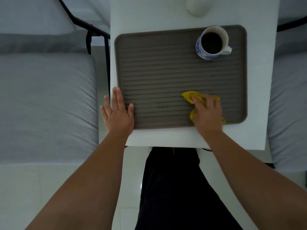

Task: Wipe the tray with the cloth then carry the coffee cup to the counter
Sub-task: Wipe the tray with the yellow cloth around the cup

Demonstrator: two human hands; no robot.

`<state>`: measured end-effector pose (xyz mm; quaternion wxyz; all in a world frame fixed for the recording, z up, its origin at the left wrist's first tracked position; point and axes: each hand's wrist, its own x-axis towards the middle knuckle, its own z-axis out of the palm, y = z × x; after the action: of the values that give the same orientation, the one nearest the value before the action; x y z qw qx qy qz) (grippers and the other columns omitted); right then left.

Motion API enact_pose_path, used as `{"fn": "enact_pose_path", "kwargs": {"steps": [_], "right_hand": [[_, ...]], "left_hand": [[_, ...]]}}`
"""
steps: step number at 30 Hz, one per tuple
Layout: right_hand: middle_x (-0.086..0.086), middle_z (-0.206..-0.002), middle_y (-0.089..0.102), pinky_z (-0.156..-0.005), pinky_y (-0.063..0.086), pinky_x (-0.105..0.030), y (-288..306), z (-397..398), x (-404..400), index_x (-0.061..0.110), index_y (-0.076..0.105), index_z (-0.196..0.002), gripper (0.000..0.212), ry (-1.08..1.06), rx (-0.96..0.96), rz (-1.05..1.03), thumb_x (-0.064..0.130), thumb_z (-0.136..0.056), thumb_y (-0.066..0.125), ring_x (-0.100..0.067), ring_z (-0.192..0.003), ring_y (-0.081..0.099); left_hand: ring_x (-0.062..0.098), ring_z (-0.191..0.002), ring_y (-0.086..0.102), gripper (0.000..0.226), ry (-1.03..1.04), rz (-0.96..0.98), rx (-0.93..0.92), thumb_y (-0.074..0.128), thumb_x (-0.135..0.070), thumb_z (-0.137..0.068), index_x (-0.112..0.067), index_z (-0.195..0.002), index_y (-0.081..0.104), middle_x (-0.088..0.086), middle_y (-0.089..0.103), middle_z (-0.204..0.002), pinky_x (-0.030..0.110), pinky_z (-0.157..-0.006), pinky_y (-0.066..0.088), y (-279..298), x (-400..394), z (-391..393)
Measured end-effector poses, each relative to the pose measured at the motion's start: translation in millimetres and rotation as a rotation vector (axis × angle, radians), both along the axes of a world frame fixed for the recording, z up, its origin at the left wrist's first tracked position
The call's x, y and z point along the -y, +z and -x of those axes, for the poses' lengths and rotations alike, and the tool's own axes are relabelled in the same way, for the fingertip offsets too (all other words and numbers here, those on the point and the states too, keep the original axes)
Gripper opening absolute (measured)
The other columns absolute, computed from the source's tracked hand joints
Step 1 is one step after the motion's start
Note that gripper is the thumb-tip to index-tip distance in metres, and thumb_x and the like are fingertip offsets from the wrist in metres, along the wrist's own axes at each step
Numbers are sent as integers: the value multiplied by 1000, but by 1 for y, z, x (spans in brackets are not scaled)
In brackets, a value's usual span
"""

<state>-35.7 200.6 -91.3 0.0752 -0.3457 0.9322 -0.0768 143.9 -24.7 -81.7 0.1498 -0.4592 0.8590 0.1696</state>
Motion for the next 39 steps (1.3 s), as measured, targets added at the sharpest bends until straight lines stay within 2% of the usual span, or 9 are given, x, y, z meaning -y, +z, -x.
{"fn": "enact_pose_path", "kwargs": {"steps": [4,8,12,16,20,25,28,32,39], "right_hand": [[-27,-125,51,-93,42,-50,5,20,-29,13,62,-125,44,-251,23,47,15,-84,45,-47,-105,48],[-30,-123,50,-98,41,-52,3,-9,10,9,60,-126,40,-422,26,54,15,-87,51,-48,-107,48],[-27,-113,60,-88,41,-44,2,-67,61,6,66,-118,44,-102,34,119,10,-75,56,-44,-91,58],[-18,-114,63,-83,37,-41,7,-108,98,10,65,-118,47,193,68,107,11,-74,52,-35,-94,51],[-14,-115,65,-78,48,-38,6,-89,87,14,68,-113,43,282,104,121,14,-74,50,-34,-92,60],[-24,-115,63,-81,53,-46,0,-24,3,16,69,-113,43,80,88,140,7,-73,55,-44,-95,61],[-27,-124,55,-95,44,-50,12,9,-39,11,67,-117,41,-163,81,116,9,-81,50,-48,-108,52],[-27,-131,50,-105,32,-50,10,12,-27,9,64,-122,36,-508,79,76,17,-89,51,-48,-118,45],[-19,-110,65,-79,51,-42,13,-74,85,10,72,-100,28,76,147,175,15,-76,58,-40,-87,60]], "left_hand": [[26,-149,-6,66,14,-7,-21,17,-51,-100,-26,-151,-16,-8,-8,-162,47,-120,-3,0,-3,2],[27,-149,-4,67,29,-30,-67,20,-51,-99,-26,-151,-15,-5,-5,-163,47,-119,-2,-1,-3,2],[27,-149,-2,68,1,-30,-78,21,-51,-99,-24,-151,-14,-3,-4,-163,47,-119,0,-1,-1,0],[27,-149,-2,67,9,-27,-66,21,-49,-100,-24,-152,-13,-4,-5,-163,47,-119,1,0,-2,2],[27,-149,-2,67,4,-33,-49,19,-50,-99,-25,-152,-13,-4,-5,-163,47,-119,1,3,-2,3],[26,-149,-4,67,-1,-42,-38,17,-53,-99,-26,-151,-16,-6,-8,-162,46,-120,0,4,-1,3],[26,-149,-5,68,-2,-45,-42,17,-53,-99,-26,-151,-17,-6,-9,-162,46,-120,-1,3,-1,2],[25,-149,-5,69,-8,-52,-49,20,-52,-99,-25,-151,-17,-5,-10,-162,46,-119,-1,2,-1,2],[27,-149,-2,70,8,-63,-46,23,-51,-99,-24,-151,-15,-5,-8,-162,47,-120,2,4,0,3]]}}
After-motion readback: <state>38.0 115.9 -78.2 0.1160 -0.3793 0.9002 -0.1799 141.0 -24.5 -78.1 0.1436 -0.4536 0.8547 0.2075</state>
